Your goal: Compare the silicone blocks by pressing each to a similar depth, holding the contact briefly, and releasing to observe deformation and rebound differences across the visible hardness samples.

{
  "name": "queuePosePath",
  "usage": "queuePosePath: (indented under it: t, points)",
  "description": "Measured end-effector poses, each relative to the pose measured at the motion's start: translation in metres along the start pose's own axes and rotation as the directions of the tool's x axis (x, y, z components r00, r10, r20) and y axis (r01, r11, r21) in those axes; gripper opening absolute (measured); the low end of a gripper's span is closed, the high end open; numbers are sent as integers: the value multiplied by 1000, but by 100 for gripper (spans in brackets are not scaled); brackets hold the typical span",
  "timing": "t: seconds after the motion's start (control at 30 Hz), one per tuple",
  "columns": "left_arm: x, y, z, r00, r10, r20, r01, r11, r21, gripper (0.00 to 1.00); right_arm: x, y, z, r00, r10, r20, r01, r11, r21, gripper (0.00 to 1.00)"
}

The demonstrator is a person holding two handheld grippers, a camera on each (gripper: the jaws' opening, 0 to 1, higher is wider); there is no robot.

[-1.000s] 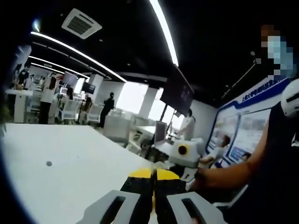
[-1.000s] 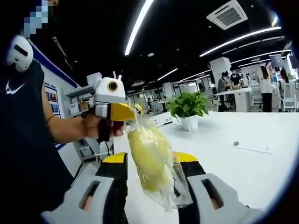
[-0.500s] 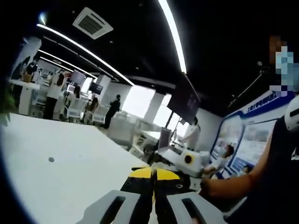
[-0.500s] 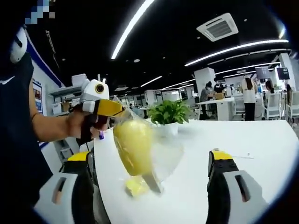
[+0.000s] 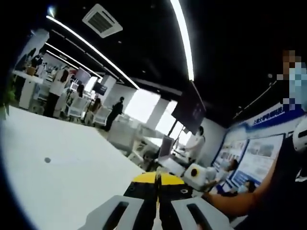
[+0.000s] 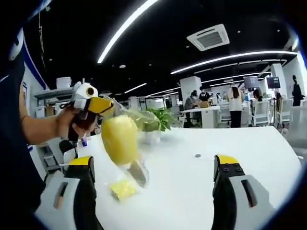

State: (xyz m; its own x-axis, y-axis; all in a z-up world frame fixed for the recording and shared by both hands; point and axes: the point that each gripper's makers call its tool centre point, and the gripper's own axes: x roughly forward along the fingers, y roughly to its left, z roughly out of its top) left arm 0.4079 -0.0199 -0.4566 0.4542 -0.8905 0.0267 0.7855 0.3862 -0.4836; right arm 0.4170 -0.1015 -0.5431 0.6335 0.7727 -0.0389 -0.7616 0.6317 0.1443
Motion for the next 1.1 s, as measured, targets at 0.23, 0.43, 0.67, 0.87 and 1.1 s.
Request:
queuePosePath:
  t: [0.23,0.43,0.67,0.87,1.1]
  points:
    - [4,-11,3,999,-31,12,31,999,-12,0,-29,-20,-15,996,-87,-31,88,996,4,97]
    - [8,-10,-5,999,-44,-11,44,999,-15,0,-41,-23,-31,989,-133,-64,133,991,-9,97]
    - [12,-2,-23,999,-18,-45,15,999,-50,0,-51,-17,-50,986,-131,-102,131,991,-8,97]
    - [9,6,-38,999,-7,-41,5,998,-61,0,-64,-23,-59,981,-164,-107,167,986,21,97]
    - [6,23,-51,999,34,-36,-36,997,-67,0,-69,-27,-76,976,-177,-126,177,984,-17,97]
